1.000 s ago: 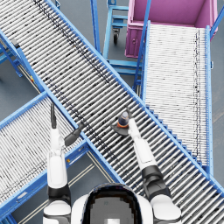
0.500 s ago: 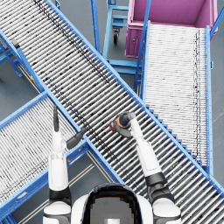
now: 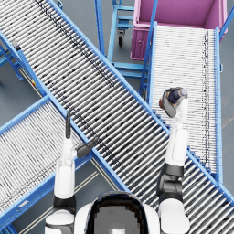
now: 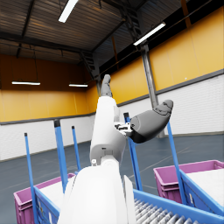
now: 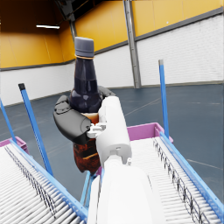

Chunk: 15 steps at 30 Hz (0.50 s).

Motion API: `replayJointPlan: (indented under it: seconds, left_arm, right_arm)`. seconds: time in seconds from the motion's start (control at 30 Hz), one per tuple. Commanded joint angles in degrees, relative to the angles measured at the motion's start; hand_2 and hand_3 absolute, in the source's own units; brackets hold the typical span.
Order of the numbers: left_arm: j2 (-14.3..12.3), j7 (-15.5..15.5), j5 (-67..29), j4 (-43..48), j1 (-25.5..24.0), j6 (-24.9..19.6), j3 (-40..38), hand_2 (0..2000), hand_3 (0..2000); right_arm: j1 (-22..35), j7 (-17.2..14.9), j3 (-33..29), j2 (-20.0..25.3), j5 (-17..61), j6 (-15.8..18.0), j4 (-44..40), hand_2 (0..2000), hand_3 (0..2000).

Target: Pick up the oil and place it on the left assembly line, put the cola on the right, and keep Sprite still

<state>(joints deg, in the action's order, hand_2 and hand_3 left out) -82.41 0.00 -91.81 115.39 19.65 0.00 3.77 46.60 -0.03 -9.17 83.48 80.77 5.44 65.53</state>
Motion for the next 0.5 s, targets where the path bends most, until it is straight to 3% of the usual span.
replayJointPlan:
  seconds: [0.03, 0.07, 0.1, 0.17, 0.23, 0.33, 0.5]
  left_arm:
    - [-0.48, 0.0, 0.0, -0.41, 1.4, 0.0, 1.08, 0, 0]
    - [-0.54, 0.0, 0.0, -0.41, 1.39, 0.0, 1.05, 0, 0]
    - [-0.54, 0.0, 0.0, -0.15, 1.18, 0.0, 0.78, 0, 0]
    - [-0.54, 0.0, 0.0, 0.38, 0.76, 0.0, 0.24, 0, 0]
    - [-0.59, 0.0, 0.0, 0.64, 0.55, 0.0, -0.06, 0, 0]
    - [-0.64, 0.0, 0.0, 0.51, 0.05, 0.0, -0.07, 0, 0]
    - [-0.93, 0.0, 0.01, 2.36, 0.4, 0.0, -1.15, 0, 0]
  right_arm:
    - [9.56, 0.01, -4.19, -1.94, -0.01, -0.16, -18.1, 2000, 2000]
    - [12.14, -0.03, -4.23, -2.5, -0.01, -0.34, -23.73, 639, 1673]
    - [16.06, -0.01, -5.32, -3.51, -0.01, -1.79, -31.58, 0, 1347]
    - [22.37, 0.01, -7.55, -5.41, -0.02, -3.57, -41.97, 0, 693]
    - [24.54, 0.02, -10.22, -6.55, -0.03, -4.49, -43.25, 0, 40]
    - [25.13, 0.03, -15.49, -7.49, -0.05, -5.1, -36.66, 0, 0]
    - [18.18, 0.03, -11.72, -5.7, -0.12, -5.38, -13.1, 0, 0]
